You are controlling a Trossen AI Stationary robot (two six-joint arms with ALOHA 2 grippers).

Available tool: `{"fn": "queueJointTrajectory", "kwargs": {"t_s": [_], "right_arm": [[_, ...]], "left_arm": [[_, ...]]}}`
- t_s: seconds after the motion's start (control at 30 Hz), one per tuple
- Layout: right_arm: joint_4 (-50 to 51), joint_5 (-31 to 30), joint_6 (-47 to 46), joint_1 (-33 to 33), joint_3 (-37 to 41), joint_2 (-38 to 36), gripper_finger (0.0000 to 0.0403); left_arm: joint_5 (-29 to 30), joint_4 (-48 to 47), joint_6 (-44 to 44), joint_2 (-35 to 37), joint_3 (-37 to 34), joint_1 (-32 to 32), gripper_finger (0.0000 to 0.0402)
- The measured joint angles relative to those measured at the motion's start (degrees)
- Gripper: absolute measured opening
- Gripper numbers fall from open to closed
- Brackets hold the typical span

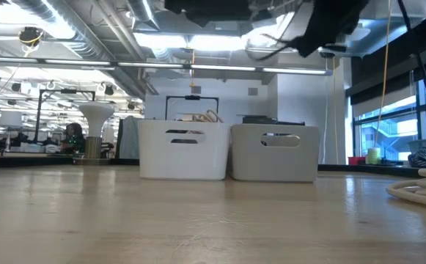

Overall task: Pick & Place USB Port
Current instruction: Put the black charger cable into the gray bin

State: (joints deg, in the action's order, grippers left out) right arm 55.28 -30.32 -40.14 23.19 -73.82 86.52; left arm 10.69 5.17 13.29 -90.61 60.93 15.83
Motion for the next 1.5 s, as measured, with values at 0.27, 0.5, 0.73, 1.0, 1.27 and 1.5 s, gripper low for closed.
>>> {"fn": "queueJointTrajectory", "kwargs": {"t_s": [0.27,0.5,0.73,1.0,1.27,1.5], "right_arm": [[-3.84,8.13,-2.36,-11.18,0.0,-0.02,0.0021],[-6.91,20.72,-8.58,-24.38,0.0,-0.04,0.0021],[-7.77,20.32,-16.33,-30.43,-0.02,3.09,0.0021],[-7.48,21.55,-17.51,-31.2,-0.02,14.69,0.0021],[-7.89,25.71,-16.46,-31.22,-0.01,22.5,0.0021],[-7.92,25.01,-15.01,-30.94,-0.01,23.23,0.0067]], "left_arm": [[11.43,-0.72,0.39,0.0,0.0,2.0,0.0183],[12.6,-0.7,-0.75,0.0,0.0,3.54,0.0173],[13.69,-0.68,-0.41,0.0,0.0,5.49,0.0162],[14.15,-1.15,0.06,0.0,0.0,6.77,0.0157],[16.02,-1.15,0.81,0.0,0.0,8.59,0.0155],[17.52,-1.14,0.94,0.0,0.0,9.29,0.0154]]}}
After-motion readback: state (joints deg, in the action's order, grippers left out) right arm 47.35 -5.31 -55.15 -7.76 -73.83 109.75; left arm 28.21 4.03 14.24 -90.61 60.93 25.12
